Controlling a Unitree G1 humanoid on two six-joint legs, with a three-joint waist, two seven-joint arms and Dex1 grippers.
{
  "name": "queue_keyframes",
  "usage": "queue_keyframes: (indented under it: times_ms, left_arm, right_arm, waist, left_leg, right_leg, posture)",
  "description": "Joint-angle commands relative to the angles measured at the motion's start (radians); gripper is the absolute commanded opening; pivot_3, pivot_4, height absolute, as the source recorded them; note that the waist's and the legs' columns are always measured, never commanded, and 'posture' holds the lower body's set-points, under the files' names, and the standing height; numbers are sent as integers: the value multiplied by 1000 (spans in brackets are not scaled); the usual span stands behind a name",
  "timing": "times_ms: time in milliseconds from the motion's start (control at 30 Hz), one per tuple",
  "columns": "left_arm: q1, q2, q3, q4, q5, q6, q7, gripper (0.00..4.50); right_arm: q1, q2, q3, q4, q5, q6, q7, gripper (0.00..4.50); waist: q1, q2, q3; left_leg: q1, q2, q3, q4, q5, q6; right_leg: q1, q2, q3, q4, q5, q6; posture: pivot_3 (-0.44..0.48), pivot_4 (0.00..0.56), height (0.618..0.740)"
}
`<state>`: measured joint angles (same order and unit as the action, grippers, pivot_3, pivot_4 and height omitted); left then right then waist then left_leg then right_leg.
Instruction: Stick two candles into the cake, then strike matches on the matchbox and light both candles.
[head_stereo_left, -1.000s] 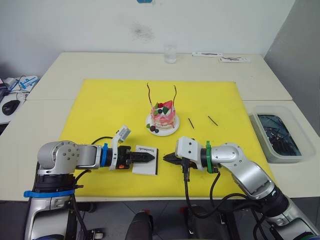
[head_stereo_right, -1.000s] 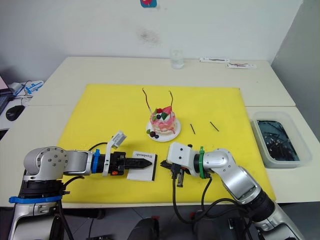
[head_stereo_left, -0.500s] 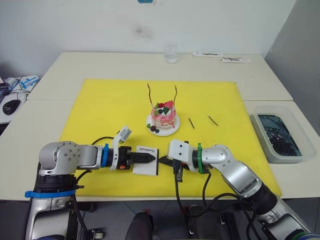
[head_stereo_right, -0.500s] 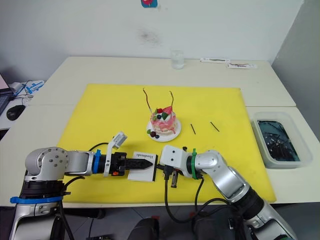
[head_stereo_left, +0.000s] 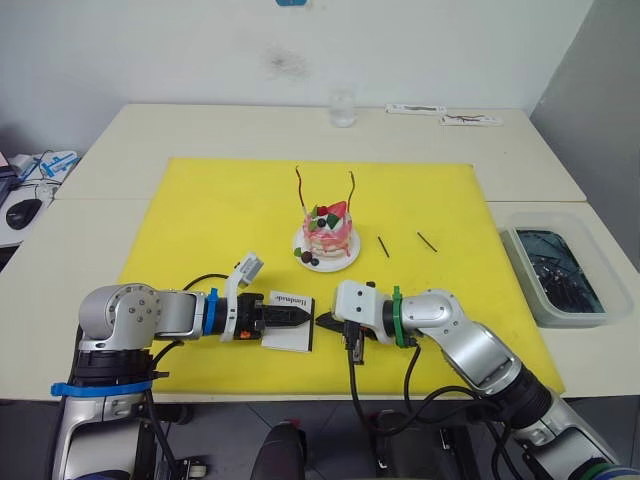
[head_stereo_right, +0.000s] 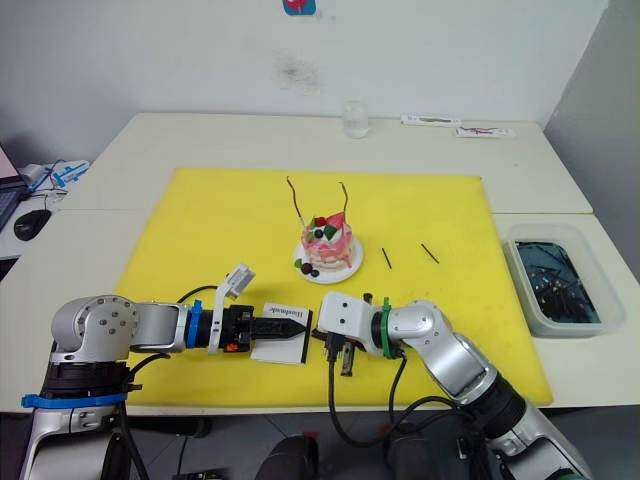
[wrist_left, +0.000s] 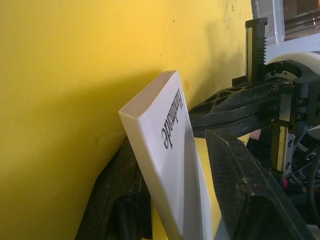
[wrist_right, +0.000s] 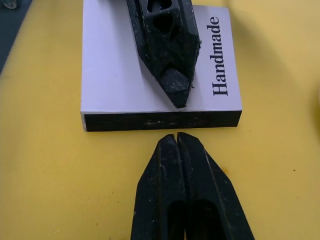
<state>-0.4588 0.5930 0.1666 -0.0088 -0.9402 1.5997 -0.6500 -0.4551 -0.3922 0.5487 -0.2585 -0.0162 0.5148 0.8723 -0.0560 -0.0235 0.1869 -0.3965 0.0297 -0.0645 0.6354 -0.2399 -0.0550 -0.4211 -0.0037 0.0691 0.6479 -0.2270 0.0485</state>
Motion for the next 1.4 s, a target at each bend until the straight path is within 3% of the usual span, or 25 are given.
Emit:
queue_keyframes:
  times_ms: [33, 200, 467, 633, 800, 933, 1133, 1400]
  left_arm:
    - [18, 3, -15, -13, 2, 14, -9, 1392]
    - [28, 11, -21, -19, 6, 12, -16, 18]
    - [45, 27, -19, -33, 6, -12, -37, 18]
    - [72, 77, -25, -149, -38, -56, -115, 18]
    - [117, 51, 4, -244, -71, -77, -103, 18]
    - [131, 11, 50, -275, -93, -78, -64, 0]
    - [108, -27, 103, -259, -125, -73, -11, 0]
    - [89, -39, 114, -246, -145, -74, 26, 0]
  right_arm:
    - [-24, -14, -38, -41, 11, -3, 6, 0]
    - [-27, -34, -62, -80, 25, 14, 13, 0]
    - [1, -53, -147, -166, 65, 55, -15, 0]
    - [57, -31, -315, -208, 109, 98, -129, 0]
    - [83, -13, -413, -216, 157, 151, -194, 0]
    - [105, 7, -435, -199, 144, 153, -270, 925]
    - [84, 83, -397, -54, 54, 48, -422, 2942]
    - [26, 203, -413, 178, -3, -101, -584, 2942]
  waist:
    - [0, 0, 0]
    - [0, 0, 0]
    - [0, 0, 0]
    - [0, 0, 0]
    - [1, 0, 0]
    - [1, 0, 0]
    - [0, 0, 0]
    - [-1, 0, 0]
  left_leg:
    - [0, 0, 0, 0, 0, 0]
    - [0, 0, 0, 0, 0, 0]
    - [0, 0, 0, 0, 0, 0]
    - [0, 0, 0, 0, 0, 0]
    - [0, 0, 0, 0, 0, 0]
    - [0, 0, 0, 0, 0, 0]
    - [0, 0, 0, 1, 0, 0]
    - [-1, 0, 1, 1, 0, 0]
  right_leg:
    - [0, 0, 0, 0, 0, 0]
    - [0, 0, 0, 0, 0, 0]
    - [0, 0, 0, 1, 0, 0]
    - [-1, 0, 0, 1, 0, 0]
    - [-1, 0, 0, 0, 0, 0]
    - [-1, 0, 0, 1, 0, 0]
    - [-1, 0, 1, 1, 0, 0]
    - [-1, 0, 1, 1, 0, 0]
  posture:
    - [0, 150, 740]
    - [0, 150, 740]
    - [0, 150, 740]
    - [0, 150, 740]
    - [0, 150, 740]
    - [0, 150, 740]
    - [0, 150, 740]
    - [0, 150, 740]
